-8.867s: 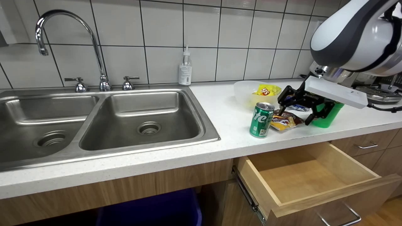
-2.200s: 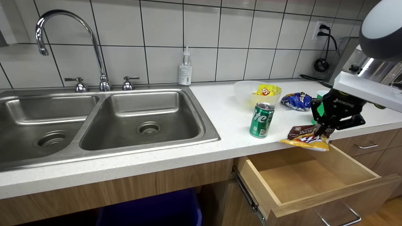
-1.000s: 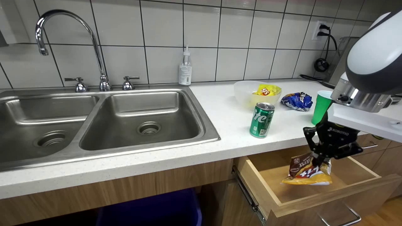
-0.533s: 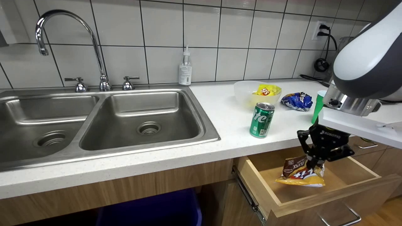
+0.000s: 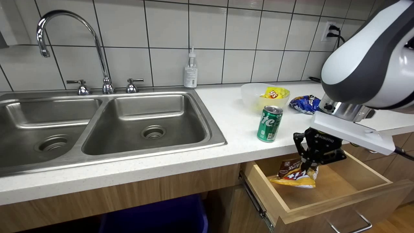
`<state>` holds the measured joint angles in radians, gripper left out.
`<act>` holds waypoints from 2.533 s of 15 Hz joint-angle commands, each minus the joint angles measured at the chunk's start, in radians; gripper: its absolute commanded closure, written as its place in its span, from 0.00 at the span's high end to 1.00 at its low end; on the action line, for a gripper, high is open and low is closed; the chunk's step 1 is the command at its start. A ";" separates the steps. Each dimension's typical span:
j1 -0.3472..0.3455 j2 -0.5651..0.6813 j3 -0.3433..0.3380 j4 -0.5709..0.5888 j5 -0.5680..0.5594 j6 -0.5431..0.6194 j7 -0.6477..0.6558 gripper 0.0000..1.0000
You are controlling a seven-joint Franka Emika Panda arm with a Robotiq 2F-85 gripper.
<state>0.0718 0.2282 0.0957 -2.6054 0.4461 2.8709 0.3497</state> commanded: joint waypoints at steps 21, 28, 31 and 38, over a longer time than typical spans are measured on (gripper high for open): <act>-0.017 -0.110 -0.006 -0.016 -0.024 -0.028 -0.017 1.00; -0.030 -0.151 -0.058 0.022 -0.025 -0.005 0.006 1.00; -0.037 -0.160 -0.075 0.045 -0.024 0.002 0.013 1.00; -0.060 -0.168 -0.103 0.130 -0.024 -0.002 0.017 1.00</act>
<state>0.0281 0.0787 -0.0018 -2.5097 0.4323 2.8839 0.3474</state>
